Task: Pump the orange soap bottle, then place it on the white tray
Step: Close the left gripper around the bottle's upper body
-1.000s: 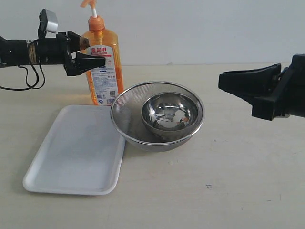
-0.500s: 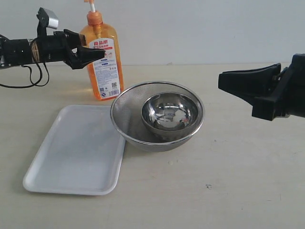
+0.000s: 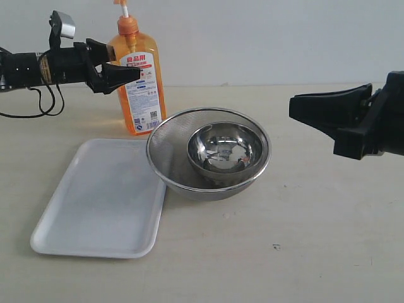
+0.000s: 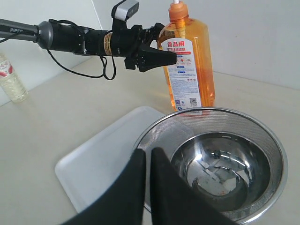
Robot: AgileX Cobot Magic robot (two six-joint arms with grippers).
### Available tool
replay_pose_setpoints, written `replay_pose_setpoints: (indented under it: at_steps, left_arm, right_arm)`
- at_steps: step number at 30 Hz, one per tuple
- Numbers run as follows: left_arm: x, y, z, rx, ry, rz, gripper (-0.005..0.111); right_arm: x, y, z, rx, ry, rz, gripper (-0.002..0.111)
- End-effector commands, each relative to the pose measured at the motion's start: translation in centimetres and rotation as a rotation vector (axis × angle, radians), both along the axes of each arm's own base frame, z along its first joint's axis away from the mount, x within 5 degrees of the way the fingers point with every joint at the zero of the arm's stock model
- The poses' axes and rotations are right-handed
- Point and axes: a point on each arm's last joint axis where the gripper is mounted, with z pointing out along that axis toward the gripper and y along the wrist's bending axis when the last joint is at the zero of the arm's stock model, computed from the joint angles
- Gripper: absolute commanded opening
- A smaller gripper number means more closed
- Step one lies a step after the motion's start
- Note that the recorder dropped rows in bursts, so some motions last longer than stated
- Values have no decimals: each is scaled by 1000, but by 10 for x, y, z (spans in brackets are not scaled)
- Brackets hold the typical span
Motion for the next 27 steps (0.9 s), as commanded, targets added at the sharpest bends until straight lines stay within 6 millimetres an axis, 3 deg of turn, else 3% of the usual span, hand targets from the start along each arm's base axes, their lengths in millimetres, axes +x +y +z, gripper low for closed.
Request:
replay_pose_setpoints:
  at_steps: [1, 10, 27]
  left_arm:
    - [0, -2, 4, -36, 0, 4, 84]
    - [4, -1, 4, -26, -13, 48, 84]
    - [10, -28, 0, 37, -34, 101, 84]
  right_arm:
    - [-1, 0, 0, 2, -3, 6, 0]
    - [-2, 1, 0, 9, -6, 16, 0]
    - [-2, 1, 0, 7, -6, 17, 0]
